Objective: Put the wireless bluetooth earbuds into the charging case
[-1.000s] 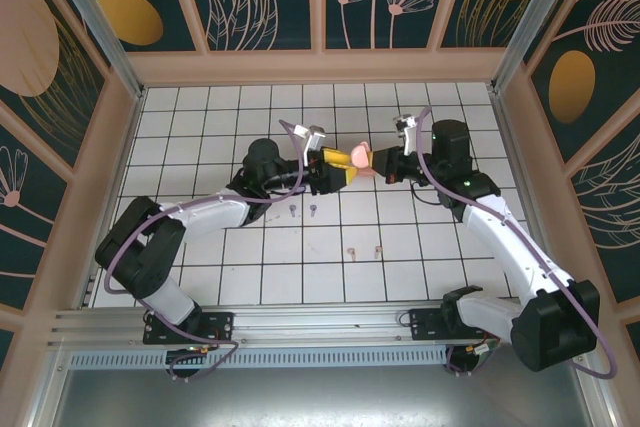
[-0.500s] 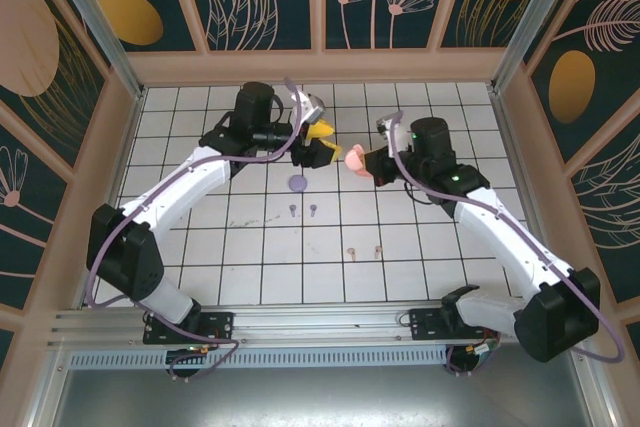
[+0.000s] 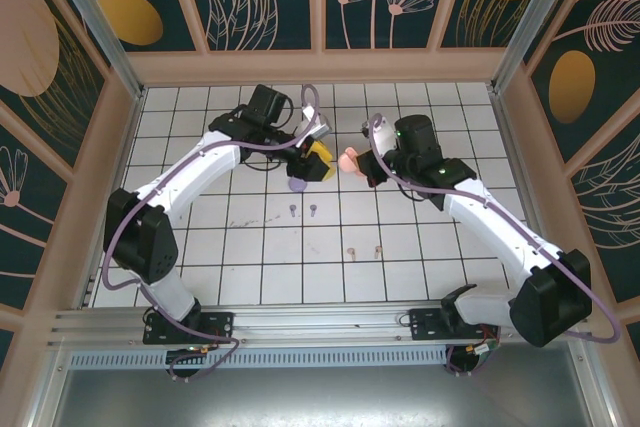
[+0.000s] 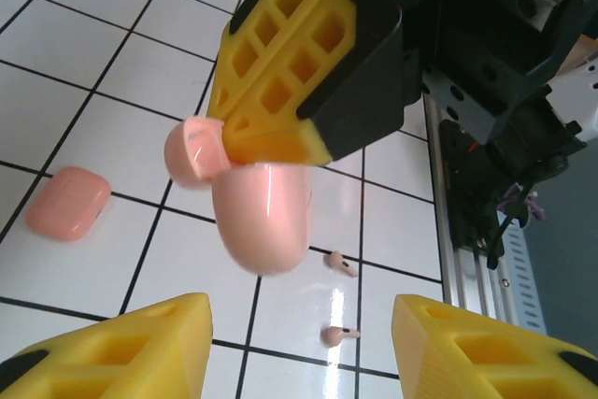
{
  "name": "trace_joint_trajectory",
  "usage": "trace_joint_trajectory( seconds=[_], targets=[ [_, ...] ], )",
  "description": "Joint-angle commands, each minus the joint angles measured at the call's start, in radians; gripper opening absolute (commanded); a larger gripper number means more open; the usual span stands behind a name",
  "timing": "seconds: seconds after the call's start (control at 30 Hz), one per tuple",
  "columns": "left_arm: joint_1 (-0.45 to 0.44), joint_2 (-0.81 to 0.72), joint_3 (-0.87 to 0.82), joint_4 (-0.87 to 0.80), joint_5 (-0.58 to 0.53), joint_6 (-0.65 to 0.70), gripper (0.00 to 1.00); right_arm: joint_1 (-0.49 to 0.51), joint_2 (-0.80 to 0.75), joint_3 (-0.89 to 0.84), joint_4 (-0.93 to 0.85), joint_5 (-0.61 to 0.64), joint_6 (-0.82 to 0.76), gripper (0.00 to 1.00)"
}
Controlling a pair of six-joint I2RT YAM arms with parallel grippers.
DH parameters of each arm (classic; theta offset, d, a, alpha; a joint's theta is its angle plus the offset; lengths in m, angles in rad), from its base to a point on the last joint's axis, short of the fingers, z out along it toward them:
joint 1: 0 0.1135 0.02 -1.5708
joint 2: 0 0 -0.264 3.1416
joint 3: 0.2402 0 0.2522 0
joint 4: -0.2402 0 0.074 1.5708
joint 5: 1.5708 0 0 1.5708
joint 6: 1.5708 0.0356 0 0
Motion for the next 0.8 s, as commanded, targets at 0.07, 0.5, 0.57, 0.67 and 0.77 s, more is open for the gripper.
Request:
trace_joint_trajectory(
  seconds=[0.07,0.5,0.57,0.67,0.77],
  targets=[
    [0.006,0.062,0.074,-0.094,0.082,0.068,0.54,0.025,0.02,0.061,-0.008,-0.02,-0.026,0.0],
    [0.007,0.094,0.118,-0.128,0.107,0.085,0.51,0.073,0.055,0.088,-0.004,-0.013,-0.024,0.0],
    [0.006,0.098,0.12,-0.126,0.109,0.085,0.51,0.074,0.058,0.089,-0.001,-0.015,-0.022,0.0],
    [0.006,0.104,0.126,-0.126,0.114,0.084,0.51,0.077,0.06,0.09,0.002,-0.02,-0.021,0.0],
    [0.007,0.11,0.127,-0.116,0.116,0.08,0.51,0.08,0.063,0.09,0.004,-0.024,-0.02,0.0]
  ],
)
